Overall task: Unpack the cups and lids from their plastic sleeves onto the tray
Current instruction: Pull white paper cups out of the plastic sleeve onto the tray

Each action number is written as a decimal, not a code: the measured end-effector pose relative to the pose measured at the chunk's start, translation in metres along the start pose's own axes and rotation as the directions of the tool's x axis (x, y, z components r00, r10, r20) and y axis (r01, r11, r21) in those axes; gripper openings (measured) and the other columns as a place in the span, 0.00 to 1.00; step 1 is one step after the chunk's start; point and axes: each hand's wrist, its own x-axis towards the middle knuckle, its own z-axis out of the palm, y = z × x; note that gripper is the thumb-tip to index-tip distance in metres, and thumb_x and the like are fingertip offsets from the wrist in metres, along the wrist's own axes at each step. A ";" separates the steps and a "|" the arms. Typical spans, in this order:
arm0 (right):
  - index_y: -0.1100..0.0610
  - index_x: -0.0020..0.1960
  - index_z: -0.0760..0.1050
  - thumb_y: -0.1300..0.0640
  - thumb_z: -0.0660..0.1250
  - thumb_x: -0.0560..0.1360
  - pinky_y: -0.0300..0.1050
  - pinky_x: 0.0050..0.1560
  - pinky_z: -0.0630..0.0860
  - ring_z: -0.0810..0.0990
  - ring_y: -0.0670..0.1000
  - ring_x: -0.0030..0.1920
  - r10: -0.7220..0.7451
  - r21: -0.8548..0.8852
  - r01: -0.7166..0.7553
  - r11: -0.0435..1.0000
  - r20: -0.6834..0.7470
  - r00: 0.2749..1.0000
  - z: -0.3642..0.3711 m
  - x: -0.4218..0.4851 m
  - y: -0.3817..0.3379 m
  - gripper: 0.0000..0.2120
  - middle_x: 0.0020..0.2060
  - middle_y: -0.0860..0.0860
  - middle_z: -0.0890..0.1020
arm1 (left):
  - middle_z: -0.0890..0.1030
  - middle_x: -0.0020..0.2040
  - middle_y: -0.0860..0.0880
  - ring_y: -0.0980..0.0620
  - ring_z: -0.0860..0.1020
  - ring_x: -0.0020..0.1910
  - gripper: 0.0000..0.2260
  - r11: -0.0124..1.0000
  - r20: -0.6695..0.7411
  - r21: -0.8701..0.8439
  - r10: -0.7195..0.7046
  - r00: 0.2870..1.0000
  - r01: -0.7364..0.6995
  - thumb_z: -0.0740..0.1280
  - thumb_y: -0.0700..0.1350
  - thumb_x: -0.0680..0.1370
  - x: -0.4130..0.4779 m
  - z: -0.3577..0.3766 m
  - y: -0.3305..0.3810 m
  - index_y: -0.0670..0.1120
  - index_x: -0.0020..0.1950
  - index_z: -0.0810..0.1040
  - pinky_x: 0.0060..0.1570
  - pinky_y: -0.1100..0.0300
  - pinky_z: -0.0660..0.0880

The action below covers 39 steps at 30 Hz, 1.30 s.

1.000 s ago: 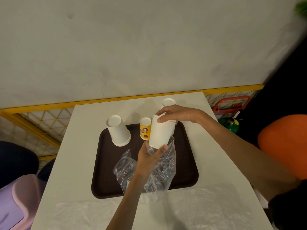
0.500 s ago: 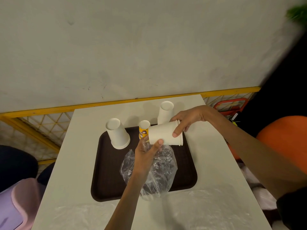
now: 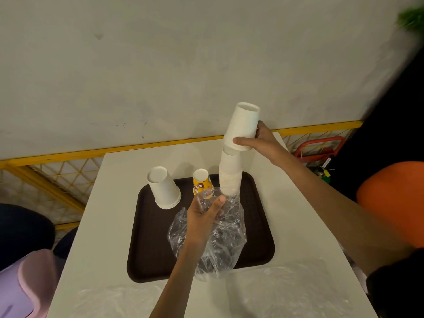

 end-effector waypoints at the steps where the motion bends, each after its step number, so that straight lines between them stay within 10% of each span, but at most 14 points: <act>1: 0.58 0.68 0.63 0.58 0.77 0.67 0.48 0.58 0.75 0.74 0.51 0.59 -0.003 -0.003 0.003 1.000 -0.035 0.999 0.004 0.002 0.002 0.35 0.62 0.53 0.74 | 0.84 0.45 0.48 0.52 0.82 0.44 0.17 1.000 -0.007 0.000 -0.006 1.000 0.006 0.72 0.47 0.66 0.001 -0.001 -0.001 0.47 0.53 0.77 0.41 0.64 0.78; 15: 0.55 0.71 0.57 0.49 0.77 0.66 0.45 0.62 0.68 0.68 0.53 0.68 0.059 -0.173 -0.066 0.983 -0.043 0.997 0.031 0.019 0.051 0.42 0.70 0.53 0.67 | 0.82 0.48 0.43 0.54 0.82 0.42 0.15 1.000 -0.031 0.025 -0.012 0.999 0.012 0.70 0.41 0.73 0.014 -0.009 -0.008 0.40 0.58 0.75 0.42 0.65 0.78; 21: 0.55 0.63 0.68 0.49 0.71 0.73 0.39 0.57 0.69 0.74 0.48 0.58 -0.185 0.023 0.200 0.979 -0.293 0.938 0.033 -0.014 0.041 0.23 0.57 0.50 0.76 | 0.82 0.47 0.46 0.55 0.82 0.44 0.20 0.999 -0.041 0.032 0.015 0.999 -0.014 0.71 0.49 0.67 0.017 -0.003 -0.008 0.43 0.57 0.76 0.42 0.65 0.78; 32: 0.48 0.62 0.71 0.46 0.72 0.69 0.36 0.55 0.76 0.80 0.40 0.53 0.053 0.235 -0.160 0.959 0.405 0.913 0.050 -0.114 0.053 0.24 0.52 0.41 0.80 | 0.82 0.52 0.42 0.47 0.82 0.46 0.17 0.997 -0.240 0.081 0.036 0.970 -0.017 0.69 0.52 0.75 0.009 0.010 0.028 0.44 0.59 0.75 0.50 0.50 0.80; 39: 0.58 0.59 0.77 0.51 0.70 0.73 0.44 0.54 0.79 0.82 0.51 0.54 0.003 0.331 -0.102 0.938 0.285 0.958 0.054 -0.146 0.046 0.17 0.51 0.53 0.84 | 0.81 0.56 0.40 0.45 0.81 0.53 0.30 0.998 -0.218 -0.001 0.057 0.974 -0.058 0.66 0.63 0.74 -0.008 0.014 0.059 0.40 0.63 0.72 0.53 0.48 0.79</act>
